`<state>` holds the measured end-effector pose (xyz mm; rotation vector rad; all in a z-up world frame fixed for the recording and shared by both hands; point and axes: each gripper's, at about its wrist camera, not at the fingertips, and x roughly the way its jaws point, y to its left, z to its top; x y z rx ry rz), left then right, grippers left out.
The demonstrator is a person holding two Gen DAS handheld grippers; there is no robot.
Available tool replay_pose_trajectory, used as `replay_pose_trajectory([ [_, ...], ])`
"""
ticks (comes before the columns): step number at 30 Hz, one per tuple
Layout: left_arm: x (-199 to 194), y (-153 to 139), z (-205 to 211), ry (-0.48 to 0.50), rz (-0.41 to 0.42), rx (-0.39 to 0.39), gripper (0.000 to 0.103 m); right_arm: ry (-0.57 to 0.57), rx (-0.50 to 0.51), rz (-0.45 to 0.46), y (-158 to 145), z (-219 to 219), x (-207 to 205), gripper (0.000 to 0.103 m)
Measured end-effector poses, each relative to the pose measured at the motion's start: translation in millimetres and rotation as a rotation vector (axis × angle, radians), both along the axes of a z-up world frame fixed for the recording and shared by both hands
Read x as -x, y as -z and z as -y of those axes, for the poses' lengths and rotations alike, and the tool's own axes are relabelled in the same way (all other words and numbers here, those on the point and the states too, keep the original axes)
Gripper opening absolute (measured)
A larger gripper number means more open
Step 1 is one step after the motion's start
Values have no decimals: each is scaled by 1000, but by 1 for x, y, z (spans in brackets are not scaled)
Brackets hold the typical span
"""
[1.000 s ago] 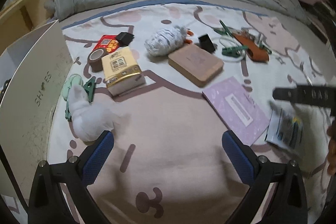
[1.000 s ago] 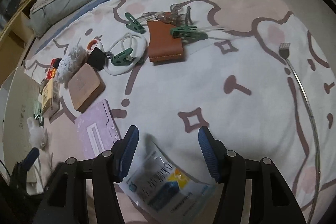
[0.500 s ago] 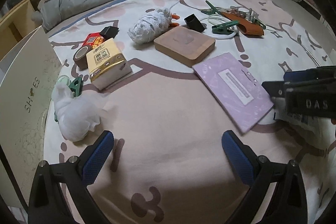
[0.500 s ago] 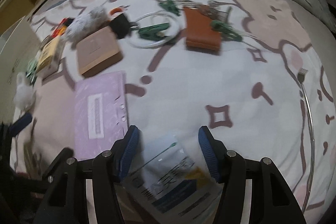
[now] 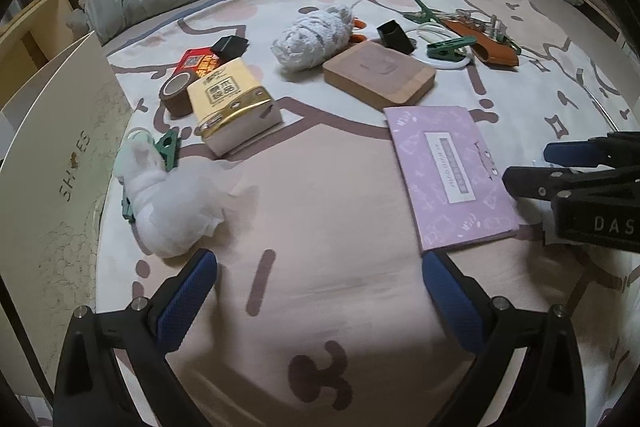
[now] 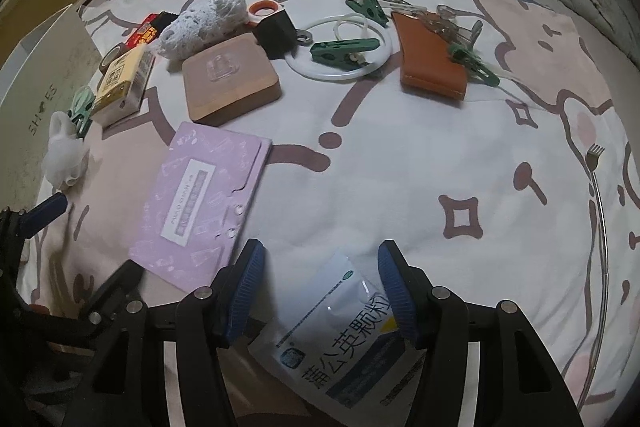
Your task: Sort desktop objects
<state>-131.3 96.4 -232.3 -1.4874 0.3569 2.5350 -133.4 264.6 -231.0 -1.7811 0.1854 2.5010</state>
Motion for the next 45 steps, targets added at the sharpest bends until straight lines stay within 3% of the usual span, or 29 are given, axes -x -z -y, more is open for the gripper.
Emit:
replay_pose_trajectory([
  [9,1,-9,13,-21,4,-33,103,2,-2,-13,2,1,2,62],
  [13,6,-12,13,-10,-72,32,103,1,-10,-28,2,2,1,62],
  [21,20,1,9,6,-83,90,103,13,-15,-36,2,3,5,62],
  [26,18,2,2,36,-43,42,103,-5,-16,-37,1,8,4,62],
  [32,13,7,10,-1,27,-12,103,-37,-21,-35,0,17,3,62],
  [45,-26,4,37,54,55,4,103,-204,-35,-23,-2,63,-7,62],
])
